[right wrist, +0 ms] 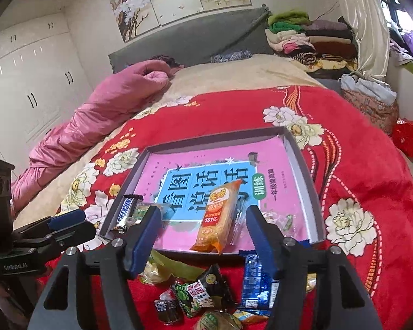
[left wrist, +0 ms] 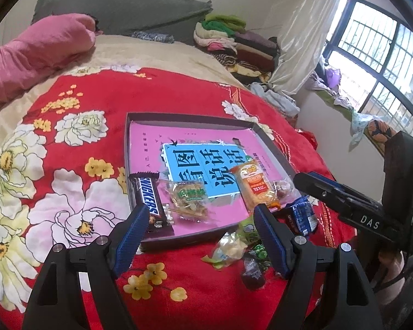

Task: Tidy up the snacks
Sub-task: 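Withdraw both open tools from the tray back toward the snack pile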

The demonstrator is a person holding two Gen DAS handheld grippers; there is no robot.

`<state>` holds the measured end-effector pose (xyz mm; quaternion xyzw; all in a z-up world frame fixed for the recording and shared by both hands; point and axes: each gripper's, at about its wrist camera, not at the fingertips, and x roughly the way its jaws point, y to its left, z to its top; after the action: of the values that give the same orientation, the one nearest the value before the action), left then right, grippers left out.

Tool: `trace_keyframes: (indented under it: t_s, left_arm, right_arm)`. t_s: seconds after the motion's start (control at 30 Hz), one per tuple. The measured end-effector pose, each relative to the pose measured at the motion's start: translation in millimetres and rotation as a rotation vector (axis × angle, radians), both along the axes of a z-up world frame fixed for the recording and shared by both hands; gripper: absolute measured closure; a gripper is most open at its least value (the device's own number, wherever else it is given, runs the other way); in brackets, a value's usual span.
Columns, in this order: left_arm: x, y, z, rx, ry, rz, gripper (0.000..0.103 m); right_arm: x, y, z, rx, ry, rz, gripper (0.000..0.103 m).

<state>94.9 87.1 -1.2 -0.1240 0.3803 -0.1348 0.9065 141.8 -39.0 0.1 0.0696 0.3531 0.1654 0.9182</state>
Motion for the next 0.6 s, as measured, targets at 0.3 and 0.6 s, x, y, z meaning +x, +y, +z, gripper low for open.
trace_keyframes:
  t_s: [0.3, 0.6]
  left_arm:
    - [-8.2, -2.3, 10.1, -0.008, -0.03, -0.01, 0.024]
    - [-12.5, -7.2, 16.4, -0.002, -0.038, -0.021, 0.024]
  right_arm:
    - [-6.6, -16.4, 14.0, 0.002, -0.03, -0.021, 0.038]
    - [-14.5, -31.7, 23.6, 0.0, -0.051, -0.042, 0.035]
